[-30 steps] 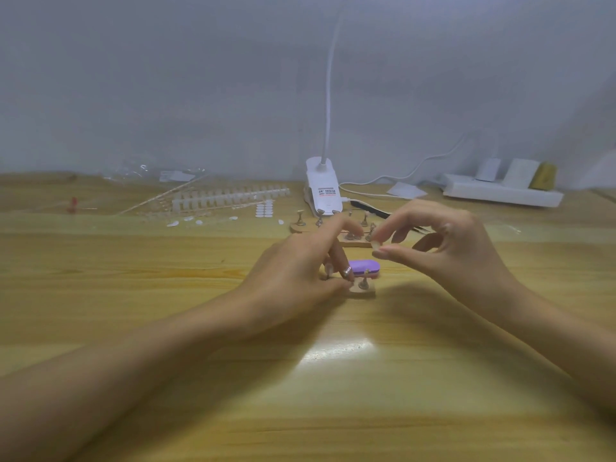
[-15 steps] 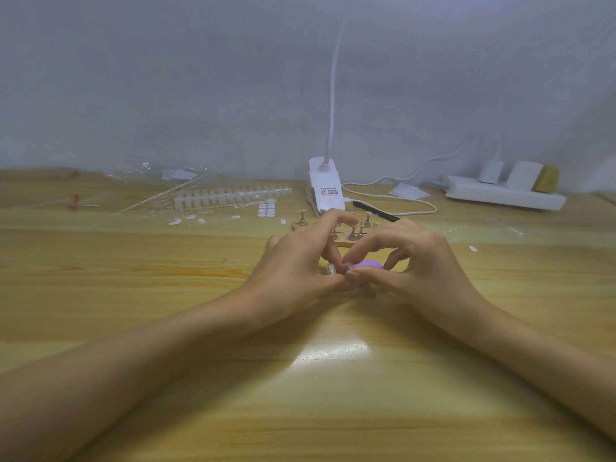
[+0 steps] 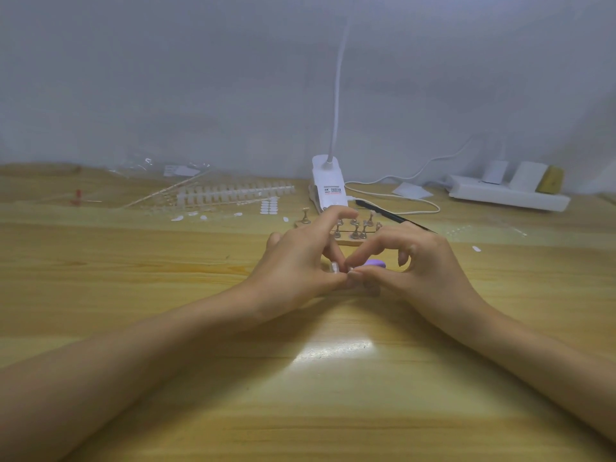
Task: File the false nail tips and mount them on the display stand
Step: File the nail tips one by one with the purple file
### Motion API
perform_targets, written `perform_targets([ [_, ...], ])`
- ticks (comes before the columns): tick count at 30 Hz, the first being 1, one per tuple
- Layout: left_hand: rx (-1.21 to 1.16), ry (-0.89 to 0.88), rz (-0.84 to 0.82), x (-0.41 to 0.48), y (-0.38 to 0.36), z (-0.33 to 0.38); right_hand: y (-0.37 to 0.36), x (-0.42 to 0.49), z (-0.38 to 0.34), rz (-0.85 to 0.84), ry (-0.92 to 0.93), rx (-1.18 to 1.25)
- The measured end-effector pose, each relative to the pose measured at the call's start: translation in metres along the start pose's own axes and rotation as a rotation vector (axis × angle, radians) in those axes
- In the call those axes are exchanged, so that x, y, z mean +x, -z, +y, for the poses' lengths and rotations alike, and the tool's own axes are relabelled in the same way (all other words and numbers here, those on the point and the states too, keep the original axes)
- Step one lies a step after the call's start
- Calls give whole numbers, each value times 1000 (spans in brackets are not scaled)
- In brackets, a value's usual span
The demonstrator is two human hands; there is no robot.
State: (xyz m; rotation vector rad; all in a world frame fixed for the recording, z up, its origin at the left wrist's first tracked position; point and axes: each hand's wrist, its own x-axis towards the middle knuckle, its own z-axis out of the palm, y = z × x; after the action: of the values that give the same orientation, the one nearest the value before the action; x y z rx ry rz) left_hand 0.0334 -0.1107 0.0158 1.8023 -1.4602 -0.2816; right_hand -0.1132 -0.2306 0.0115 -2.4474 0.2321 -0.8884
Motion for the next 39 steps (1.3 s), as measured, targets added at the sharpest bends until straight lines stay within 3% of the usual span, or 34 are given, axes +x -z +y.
perform_targets([
  [9,-39,28,-10,2,1,-1,-4,-1,-1,-24,-85,24],
  [14,-20,22,-11,0,0,0,-2,3,0,-57,-206,316],
  [28,-10,-9,7,-2,-1,0,-5,11,4,-135,-332,433],
  [32,11,-18,14,-2,-1,1,-8,8,3,-106,-337,459],
  [36,79,-57,22,-2,-2,1,-1,8,2,30,-317,565],
  [39,157,-93,44,0,-2,-2,18,17,15,89,-153,253],
])
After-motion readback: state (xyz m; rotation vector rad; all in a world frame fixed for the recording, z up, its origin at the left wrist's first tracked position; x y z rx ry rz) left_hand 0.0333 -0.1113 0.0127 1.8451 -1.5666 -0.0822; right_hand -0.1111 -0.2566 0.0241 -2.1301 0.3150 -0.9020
